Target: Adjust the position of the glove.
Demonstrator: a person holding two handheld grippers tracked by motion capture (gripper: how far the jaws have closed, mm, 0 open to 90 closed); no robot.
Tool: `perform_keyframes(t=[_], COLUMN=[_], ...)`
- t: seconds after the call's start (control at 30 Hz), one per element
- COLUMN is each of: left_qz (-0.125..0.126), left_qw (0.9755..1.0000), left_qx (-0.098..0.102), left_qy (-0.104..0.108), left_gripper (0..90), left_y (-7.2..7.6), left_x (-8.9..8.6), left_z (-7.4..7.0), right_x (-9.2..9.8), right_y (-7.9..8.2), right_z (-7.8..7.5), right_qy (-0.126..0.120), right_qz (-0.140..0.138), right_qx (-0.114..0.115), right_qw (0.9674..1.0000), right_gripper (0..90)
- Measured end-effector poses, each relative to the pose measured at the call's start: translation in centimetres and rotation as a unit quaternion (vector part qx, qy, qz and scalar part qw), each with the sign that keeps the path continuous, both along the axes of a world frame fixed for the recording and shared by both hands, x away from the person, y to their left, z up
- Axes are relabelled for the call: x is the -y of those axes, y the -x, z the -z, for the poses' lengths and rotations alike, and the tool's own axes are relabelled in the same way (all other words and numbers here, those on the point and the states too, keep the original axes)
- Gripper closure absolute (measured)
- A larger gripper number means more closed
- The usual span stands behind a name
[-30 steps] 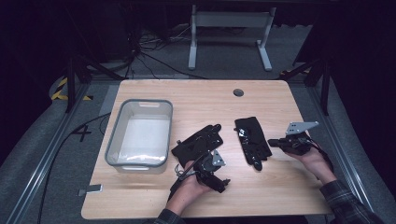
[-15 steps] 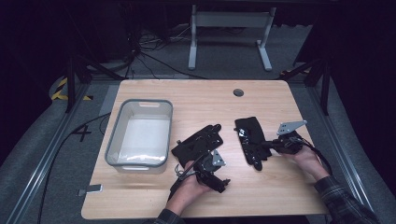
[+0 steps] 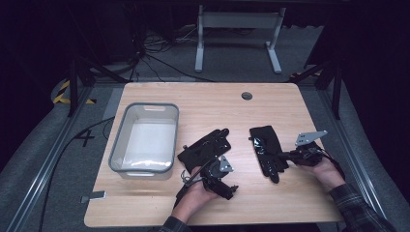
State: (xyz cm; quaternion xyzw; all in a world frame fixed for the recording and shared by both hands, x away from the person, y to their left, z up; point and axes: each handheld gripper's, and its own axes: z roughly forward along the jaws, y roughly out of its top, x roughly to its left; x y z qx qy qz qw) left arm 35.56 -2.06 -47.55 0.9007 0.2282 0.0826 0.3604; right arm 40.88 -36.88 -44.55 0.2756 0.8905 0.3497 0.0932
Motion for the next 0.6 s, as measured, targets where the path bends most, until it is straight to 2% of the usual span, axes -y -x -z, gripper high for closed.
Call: perform_keyframes(t=[0.1,0.33,0.5,0.6], left_qz=[0.0,0.0,0.0,0.0], left_qw=[1.0,1.0,1.0,1.0], left_qx=[0.0,0.0,0.0,0.0], left_qy=[0.0,0.0,0.0,0.0], left_gripper=[0.1,0.1,0.1,0.1], left_y=[0.0,0.0,0.0,0.0], left_x=[0.0,0.0,0.0,0.0], left_z=[0.0,0.0,0.0,0.0], right_x=[0.1,-0.8,-1.4,-0.9], right_y=[1.0,3.6,4.0,3.6], right_z=[0.0,0.1,-0.1,-0.7], right_qy=[-0.002,-0.002,-0.004,-0.013], right_qz=[-0.001,-0.027,-0.044,-0.034], right_qx=[-0.005,-0.01,-0.01,-0.002], right_qw=[1.0,0.9996,0.999,0.9994], right_gripper=[90.0,90.0,90.0,90.0])
